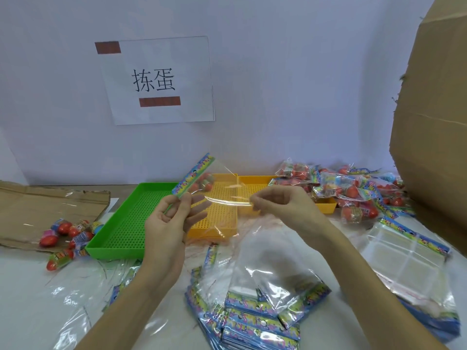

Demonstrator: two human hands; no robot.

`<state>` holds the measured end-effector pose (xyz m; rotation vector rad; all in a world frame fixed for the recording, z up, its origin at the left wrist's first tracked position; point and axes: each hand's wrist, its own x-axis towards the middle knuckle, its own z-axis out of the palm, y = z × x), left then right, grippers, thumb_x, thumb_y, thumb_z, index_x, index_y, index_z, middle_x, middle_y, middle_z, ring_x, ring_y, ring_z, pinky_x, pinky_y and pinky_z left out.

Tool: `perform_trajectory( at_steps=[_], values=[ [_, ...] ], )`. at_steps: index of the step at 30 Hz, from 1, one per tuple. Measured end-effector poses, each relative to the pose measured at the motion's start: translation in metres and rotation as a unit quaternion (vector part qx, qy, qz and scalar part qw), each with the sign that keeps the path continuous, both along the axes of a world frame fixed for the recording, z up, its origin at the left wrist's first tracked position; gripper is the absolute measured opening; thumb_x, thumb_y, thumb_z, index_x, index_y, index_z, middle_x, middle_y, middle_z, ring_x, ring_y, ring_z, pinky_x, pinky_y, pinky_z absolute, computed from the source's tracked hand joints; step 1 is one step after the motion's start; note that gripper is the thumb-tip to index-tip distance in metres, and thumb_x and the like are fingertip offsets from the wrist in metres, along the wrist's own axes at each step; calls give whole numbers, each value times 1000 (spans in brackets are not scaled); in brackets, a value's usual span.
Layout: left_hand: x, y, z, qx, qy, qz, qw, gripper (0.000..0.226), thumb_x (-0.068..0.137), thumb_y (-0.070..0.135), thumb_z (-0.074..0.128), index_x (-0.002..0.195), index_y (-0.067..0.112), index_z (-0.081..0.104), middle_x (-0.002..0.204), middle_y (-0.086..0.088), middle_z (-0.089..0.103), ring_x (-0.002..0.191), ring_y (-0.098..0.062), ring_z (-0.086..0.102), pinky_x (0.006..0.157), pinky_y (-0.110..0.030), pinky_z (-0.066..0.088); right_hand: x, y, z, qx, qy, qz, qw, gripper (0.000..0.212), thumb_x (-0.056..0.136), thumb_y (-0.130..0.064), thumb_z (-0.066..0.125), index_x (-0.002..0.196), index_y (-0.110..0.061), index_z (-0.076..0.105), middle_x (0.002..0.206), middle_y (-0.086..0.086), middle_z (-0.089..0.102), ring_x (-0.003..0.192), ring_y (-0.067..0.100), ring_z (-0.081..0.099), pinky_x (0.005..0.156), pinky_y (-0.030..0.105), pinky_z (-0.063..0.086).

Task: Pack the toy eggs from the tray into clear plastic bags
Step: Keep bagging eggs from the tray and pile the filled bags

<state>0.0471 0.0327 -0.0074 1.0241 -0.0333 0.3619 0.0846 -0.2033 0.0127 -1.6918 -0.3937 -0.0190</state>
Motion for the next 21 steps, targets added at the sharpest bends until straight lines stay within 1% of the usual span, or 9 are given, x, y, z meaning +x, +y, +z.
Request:
perform_trajectory(
  at_steps=[3,6,7,10,11,14,18,19,21],
  values=[
    [2,3,0,-37,-5,14,999,8,106,14,58,105,9,51,110,-20,78,98,-26,79,78,-22,62,2,-3,-1,22,14,-9,1000,19,92,-28,76,103,-12,79,88,6,77,80,19,70,87,29,59],
    [5,7,-1,-50,-9,24,998,9,108,14,55,110,12,46,116,-25,75,96,-25,79,81,-23,62,1,-4,-1,12,64,71,995,32,88,-39,77,110,-16,79,97,8,77,88,21,72,94,34,59],
    [6,8,-1,-46,-14,23,999,12,108,15,54,116,11,46,117,-26,75,97,-26,79,81,-23,62,0,-2,-3,0,66,89,994,31,89,-37,77,112,-15,78,101,10,78,91,23,73,94,34,60],
    [7,9,-1,-23,-27,26,999,40,109,16,53,144,3,38,115,-21,77,102,-30,78,83,-26,62,-1,3,-4,-15,45,74,996,27,95,-32,72,113,-13,77,106,13,78,96,28,75,93,34,60],
    [6,9,0,-15,-29,30,999,38,109,16,54,142,4,40,112,-18,78,100,-29,78,82,-26,62,-1,5,-4,2,54,73,996,32,96,-36,68,116,-13,76,108,12,77,100,29,74,94,35,60],
    [4,5,2,11,-19,42,999,14,107,18,57,116,10,50,100,-10,81,93,-23,80,77,-23,62,-2,12,-2,31,77,101,991,53,97,-52,56,127,-11,69,120,8,76,114,26,72,102,41,57],
    [0,0,-1,20,-11,40,999,9,107,18,57,111,12,52,107,-19,79,99,-25,79,81,-23,62,-3,19,-1,58,127,133,981,94,90,-80,20,130,-12,70,130,6,72,125,24,66,111,47,47],
    [0,-1,0,16,-11,38,999,9,107,19,57,110,12,52,109,-20,79,101,-25,79,81,-22,61,-2,19,0,79,146,162,973,100,87,-84,16,133,-12,69,134,9,70,128,27,64,112,49,45],
    [-1,-1,1,12,-9,31,999,10,107,21,57,108,13,51,111,-18,79,104,-25,78,81,-21,61,-2,18,1,105,169,198,960,102,83,-89,23,136,-14,67,138,11,66,129,30,63,111,54,46]
  ],
)
